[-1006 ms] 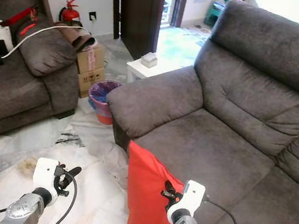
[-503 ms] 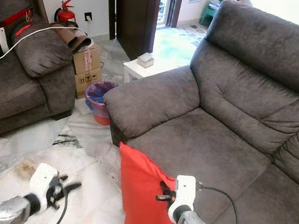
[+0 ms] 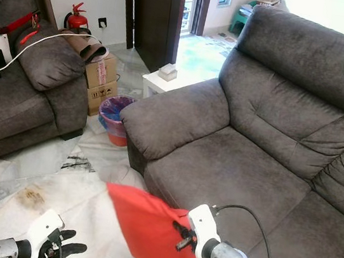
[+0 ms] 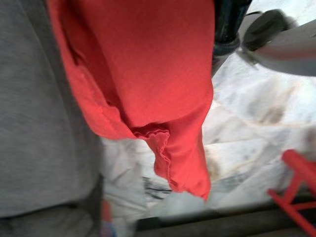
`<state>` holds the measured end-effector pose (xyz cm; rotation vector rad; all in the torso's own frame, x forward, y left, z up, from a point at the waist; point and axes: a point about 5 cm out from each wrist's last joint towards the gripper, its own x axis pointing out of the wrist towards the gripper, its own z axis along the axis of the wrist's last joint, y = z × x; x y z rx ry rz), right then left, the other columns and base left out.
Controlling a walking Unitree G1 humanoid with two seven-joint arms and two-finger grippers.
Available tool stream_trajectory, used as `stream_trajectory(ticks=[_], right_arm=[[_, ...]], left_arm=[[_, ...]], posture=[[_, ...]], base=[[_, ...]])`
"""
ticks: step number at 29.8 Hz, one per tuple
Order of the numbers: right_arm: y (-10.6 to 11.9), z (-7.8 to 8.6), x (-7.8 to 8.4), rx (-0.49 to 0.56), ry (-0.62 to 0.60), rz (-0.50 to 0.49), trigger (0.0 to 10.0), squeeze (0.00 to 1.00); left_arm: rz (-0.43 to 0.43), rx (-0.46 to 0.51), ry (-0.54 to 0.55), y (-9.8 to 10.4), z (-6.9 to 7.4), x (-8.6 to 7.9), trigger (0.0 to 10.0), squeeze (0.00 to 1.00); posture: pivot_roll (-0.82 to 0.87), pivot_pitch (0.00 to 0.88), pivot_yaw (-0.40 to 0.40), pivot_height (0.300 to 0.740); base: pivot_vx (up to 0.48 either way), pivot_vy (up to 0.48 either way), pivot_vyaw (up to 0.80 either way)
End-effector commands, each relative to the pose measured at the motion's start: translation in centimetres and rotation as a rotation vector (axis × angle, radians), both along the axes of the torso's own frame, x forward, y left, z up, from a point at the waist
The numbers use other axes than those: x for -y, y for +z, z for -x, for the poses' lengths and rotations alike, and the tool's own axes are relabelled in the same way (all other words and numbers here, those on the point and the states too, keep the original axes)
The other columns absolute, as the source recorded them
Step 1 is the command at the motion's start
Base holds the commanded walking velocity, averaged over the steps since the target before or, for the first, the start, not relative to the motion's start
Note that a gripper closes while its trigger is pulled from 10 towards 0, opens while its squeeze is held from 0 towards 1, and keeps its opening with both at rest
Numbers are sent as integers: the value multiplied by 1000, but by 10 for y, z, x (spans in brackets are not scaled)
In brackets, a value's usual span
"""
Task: Move the pillow to the sofa from floor
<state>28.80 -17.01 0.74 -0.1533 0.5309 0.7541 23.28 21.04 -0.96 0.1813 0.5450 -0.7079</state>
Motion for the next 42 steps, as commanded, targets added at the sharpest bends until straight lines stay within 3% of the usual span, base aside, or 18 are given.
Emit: stream_trajectory(ticks=[1,2,3,4,5,8,10,11,15,22,23,26,27,28,37,42], right_arm=[[20,-14,-11,59,115,-46,10000,0],[20,-14,-11,59,115,-46,10000,0],[16,-6,-19,16,231,-49,10000,0],[16,-6,-19,16,231,-49,10000,0],[11,1,-27,-23,316,-61,10000,0],[7,9,-34,-74,393,-98,10000,0],[5,13,-34,-90,428,-85,10000,0],[-1,19,-29,-122,489,-23,10000,0],[3,16,-12,-128,525,87,10000,0],[12,10,-5,-121,553,106,10000,0],[18,6,-5,-107,581,110,10000,0],[22,3,-6,-95,596,111,10000,0],[23,2,-6,-91,598,108,10000,0],[25,1,-7,-85,611,120,10000,0],[25,4,-3,-106,655,136,10000,0],[28,6,7,-124,682,166,10000,0]], left_arm=[[-28,-15,-19,-2,3,-1,10000,0],[-28,-15,-19,-2,3,-1,10000,0],[-26,-14,-13,-2,1,0,10000,0],[-26,-14,-13,-2,1,0,10000,0],[-9,-11,-15,0,-2,4,10000,0],[31,3,-12,5,-7,8,10000,0],[42,5,-18,8,-9,9,10000,0],[46,-10,-75,12,-8,9,10000,0],[13,-101,-248,15,5,-1,10000,0],[15,-184,-330,14,17,-9,10000,0],[-33,-250,-444,10,32,-11,10000,0],[-72,-270,-510,9,40,-12,10000,20],[-76,-275,-510,9,40,-13,10000,396],[-66,-267,-478,9,37,-15,10000,1000],[-141,-254,-492,13,34,-22,10000,1000],[-123,-280,-507,12,35,-22,10000,1000]], posture=[[174,26,-7,740],[174,26,-7,740],[170,28,-7,740],[170,28,-7,740],[169,34,-10,740],[172,38,-13,740],[173,40,-13,740],[173,42,-14,740],[167,47,-17,740],[163,49,-17,740],[162,51,-17,740],[161,51,-17,740],[161,52,-17,740],[161,52,-19,740],[159,56,-19,740],[155,56,-20,740]], base=[[0,0,0],[0,0,0],[0,0,0],[0,0,0],[0,0,0],[0,0,0],[0,0,0],[0,0,0],[0,0,0],[0,0,0],[0,0,0],[0,0,0],[0,0,0],[0,0,0],[0,0,0],[0,0,0]])
